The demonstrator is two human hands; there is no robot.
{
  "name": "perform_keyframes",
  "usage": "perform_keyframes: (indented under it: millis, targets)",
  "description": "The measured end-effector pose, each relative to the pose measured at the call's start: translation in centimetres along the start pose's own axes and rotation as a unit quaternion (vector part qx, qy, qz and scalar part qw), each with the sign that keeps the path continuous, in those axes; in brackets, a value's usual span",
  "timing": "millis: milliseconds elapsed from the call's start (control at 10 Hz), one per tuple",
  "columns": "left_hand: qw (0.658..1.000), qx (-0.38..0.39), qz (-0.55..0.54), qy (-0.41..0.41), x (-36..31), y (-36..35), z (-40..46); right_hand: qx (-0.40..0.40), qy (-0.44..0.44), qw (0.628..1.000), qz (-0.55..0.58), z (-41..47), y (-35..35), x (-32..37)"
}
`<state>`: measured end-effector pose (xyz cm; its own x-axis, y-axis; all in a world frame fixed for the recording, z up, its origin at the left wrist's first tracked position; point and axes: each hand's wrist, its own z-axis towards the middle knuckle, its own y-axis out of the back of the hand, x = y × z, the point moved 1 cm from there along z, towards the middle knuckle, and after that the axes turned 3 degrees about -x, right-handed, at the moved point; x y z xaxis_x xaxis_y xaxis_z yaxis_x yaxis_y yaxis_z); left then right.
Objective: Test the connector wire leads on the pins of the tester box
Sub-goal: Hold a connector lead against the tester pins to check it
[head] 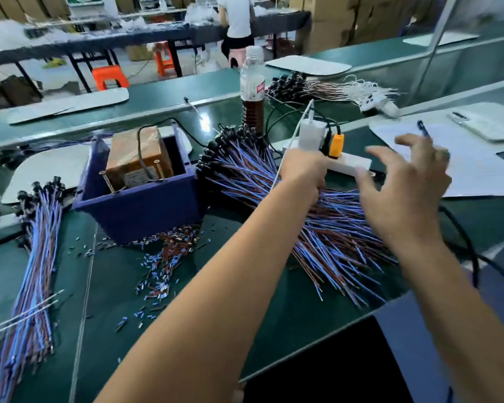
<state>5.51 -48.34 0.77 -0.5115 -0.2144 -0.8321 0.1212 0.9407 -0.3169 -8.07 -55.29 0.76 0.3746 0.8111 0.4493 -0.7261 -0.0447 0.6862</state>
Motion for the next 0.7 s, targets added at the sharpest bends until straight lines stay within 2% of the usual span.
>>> perform_keyframes:
  millis: [100, 200, 300, 400, 500, 600, 700]
  targets:
    - [0.995, -0.033, -0.073, 0.056, -1.7, 0.3, -0.2, 0.108, 0.068, 0.987, 0.094, 0.0, -2.2, 2.5]
    - [0.99, 0.034, -0.132, 0.046, -2.8, 1.2, 0.1, 0.157, 0.079, 0.957, 0.23, -0.2, -3.3, 4.3]
    - [0.992, 0.037, -0.118, 0.006, -3.6, 2.2, 0.0, 0.168, 0.068, 0.944, 0.276, 0.3, -3.6, 4.7]
    - [0.995, 0.014, -0.086, -0.038, -4.1, 3.1, 0.0, 0.185, 0.087, 0.944, 0.259, 0.8, -3.3, 4.8]
    - [0.997, -0.001, -0.054, -0.062, -4.7, 3.8, -0.2, 0.167, 0.129, 0.957, 0.2, 1.5, -2.1, 5.1]
    - [0.997, -0.011, 0.003, -0.081, -5.0, 4.1, -0.7, 0.151, 0.157, 0.961, 0.168, 2.2, -0.6, 5.2]
    - [0.987, -0.044, 0.083, -0.133, -5.2, 5.1, -0.3, 0.151, 0.167, 0.966, 0.124, 2.8, 0.7, 4.3]
